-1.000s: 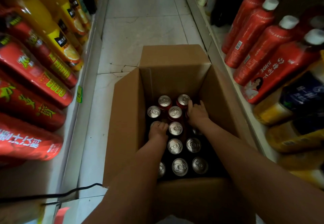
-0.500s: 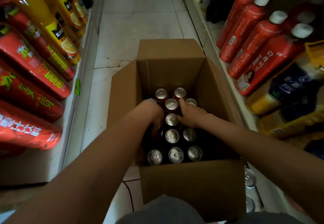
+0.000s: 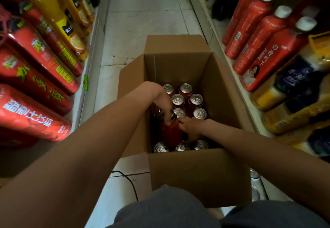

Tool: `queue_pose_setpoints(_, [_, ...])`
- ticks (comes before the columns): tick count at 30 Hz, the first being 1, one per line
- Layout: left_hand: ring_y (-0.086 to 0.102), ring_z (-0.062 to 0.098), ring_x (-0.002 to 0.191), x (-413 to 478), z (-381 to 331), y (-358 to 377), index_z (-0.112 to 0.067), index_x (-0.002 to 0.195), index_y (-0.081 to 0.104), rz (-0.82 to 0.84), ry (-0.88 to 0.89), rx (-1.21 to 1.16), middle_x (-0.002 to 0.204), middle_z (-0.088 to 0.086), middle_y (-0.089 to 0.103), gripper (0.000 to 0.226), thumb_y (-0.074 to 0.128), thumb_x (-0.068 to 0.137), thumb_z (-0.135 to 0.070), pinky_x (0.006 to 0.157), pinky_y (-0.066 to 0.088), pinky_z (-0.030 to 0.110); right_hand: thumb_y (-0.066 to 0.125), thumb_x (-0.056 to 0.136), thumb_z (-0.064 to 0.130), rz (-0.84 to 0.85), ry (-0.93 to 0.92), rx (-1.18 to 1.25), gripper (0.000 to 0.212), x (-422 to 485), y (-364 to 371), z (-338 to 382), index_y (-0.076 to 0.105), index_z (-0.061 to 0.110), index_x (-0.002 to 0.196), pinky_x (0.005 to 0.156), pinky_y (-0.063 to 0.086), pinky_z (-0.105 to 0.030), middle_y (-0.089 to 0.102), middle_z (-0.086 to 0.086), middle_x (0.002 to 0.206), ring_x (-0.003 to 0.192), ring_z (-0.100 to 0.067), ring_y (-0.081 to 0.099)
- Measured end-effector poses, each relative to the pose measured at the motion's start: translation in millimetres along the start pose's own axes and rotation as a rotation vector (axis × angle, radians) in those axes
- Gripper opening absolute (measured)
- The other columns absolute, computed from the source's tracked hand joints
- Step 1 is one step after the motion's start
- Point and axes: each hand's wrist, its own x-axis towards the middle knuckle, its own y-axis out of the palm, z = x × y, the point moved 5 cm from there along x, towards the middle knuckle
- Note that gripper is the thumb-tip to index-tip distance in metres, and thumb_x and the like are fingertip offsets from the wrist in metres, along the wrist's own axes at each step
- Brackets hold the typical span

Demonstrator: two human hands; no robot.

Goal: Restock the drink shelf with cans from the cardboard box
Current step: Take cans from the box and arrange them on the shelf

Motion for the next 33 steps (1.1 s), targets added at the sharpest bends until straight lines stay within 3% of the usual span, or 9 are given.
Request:
queue_pose_setpoints(4, [0.056,0.02,0.105,2.9,2.3,0.1,-0.013,0.118,0.063,-0.096,-0.008,-0.03,0.112,0.001,0.062,0.055,0.073,0.074,-0.045,0.088,0.045,0.03,0.072,0.08,0.038,-0.015,0.022,0.236,0.087,-4.2,-5.7,1.8,0.02,0.017,0.147,0.111,0.029,-0.041,0.026,-0.005,0.146,0.136,-0.025,0.026])
queue_pose_setpoints(8, [0.068,0.023,0.086,5.8,13.0,-0.2,-0.006,0.111,0.064,-0.123,0.002,-0.276,0.1,0.009,0.069,0.062,0.08,0.065,-0.045,0.074,0.052,0.028,0.076,0.077,0.014,0.009,-0.057,1.108,0.07,-14.9,-20.8,5.8,0.034,0.02,0.132,0.096,0.042,-0.023,0.054,0.009,0.118,0.12,-0.015,0.05])
queue_pose_setpoints(13, [0.07,0.027,0.092,-2.9,17.1,-11.7,-0.012,0.12,0.061,-0.256,0.121,-0.653,0.112,0.011,0.066,0.076,0.077,0.06,-0.056,0.091,0.053,0.036,0.068,0.082,0.002,-0.186,-0.155,1.486,0.04,-25.9,-37.4,1.3,0.054,0.019,0.115,0.086,0.053,-0.024,0.065,-0.001,0.111,0.104,-0.016,0.062])
queue_pose_setpoints(16, [0.061,0.024,0.107,-13.9,17.3,-21.5,-0.019,0.121,0.06,-0.395,0.27,-0.93,0.116,0.006,0.063,0.056,0.058,0.083,-0.06,0.094,0.049,0.036,0.073,0.077,0.015,-0.312,-0.215,1.802,0.044,-29.1,-54.5,-12.8,0.054,0.021,0.116,0.089,0.053,-0.037,0.064,-0.006,0.115,0.104,-0.02,0.063])
queue_pose_setpoints(20, [0.064,0.019,0.103,-13.8,4.6,-27.8,-0.017,0.114,0.059,-0.397,0.43,-1.331,0.11,0.006,0.067,0.049,0.057,0.084,-0.056,0.089,0.051,0.035,0.084,0.062,0.032,-0.345,-0.422,2.131,0.071,-30.6,-87.8,-22.2,0.053,0.011,0.122,0.089,0.055,-0.039,0.069,-0.011,0.11,0.101,-0.023,0.067])
queue_pose_setpoints(24, [0.068,0.015,0.074,-10.4,1.8,-29.4,-0.013,0.104,0.059,-0.511,0.526,-1.587,0.09,0.008,0.068,0.026,0.056,0.091,-0.036,0.069,0.058,0.027,0.084,0.058,0.048,-0.315,-0.496,2.073,0.087,-24.0,-103.9,-23.4,0.049,0.013,0.129,0.092,0.052,-0.038,0.063,-0.012,0.121,0.113,-0.024,0.061])
queue_pose_setpoints(27, [0.068,0.019,0.084,-5.1,11.8,-28.7,-0.017,0.112,0.056,-0.683,0.513,-1.552,0.097,0.006,0.068,0.036,0.068,0.084,-0.035,0.074,0.057,0.033,0.067,0.064,0.068,-0.226,-0.436,1.941,0.082,-17.6,-88.8,-30.3,0.049,0.023,0.13,0.096,0.05,-0.039,0.06,-0.008,0.128,0.121,-0.024,0.056])
queue_pose_setpoints(30, [0.067,0.022,0.095,1.0,28.4,-30.4,-0.022,0.113,0.053,-0.901,0.351,-1.506,0.108,0.005,0.065,0.053,0.078,0.071,-0.042,0.085,0.056,0.041,0.052,0.081,0.065,-0.108,-0.101,1.279,0.068,-7.3,-51.0,-27.2,0.05,0.018,0.13,0.096,0.047,-0.033,0.056,-0.006,0.132,0.123,-0.019,0.053])
queue_pose_setpoints(33, [0.065,0.023,0.095,4.2,39.4,-28.9,-0.025,0.109,0.05,-0.951,0.242,-1.499,0.11,0.004,0.062,0.058,0.08,0.065,-0.047,0.087,0.055,0.044,0.065,0.083,0.048,0.062,-0.141,0.263,0.071,7.9,-15.5,-1.5,0.036,0.022,0.142,0.108,0.035,-0.044,0.036,-0.006,0.146,0.133,-0.025,0.036])
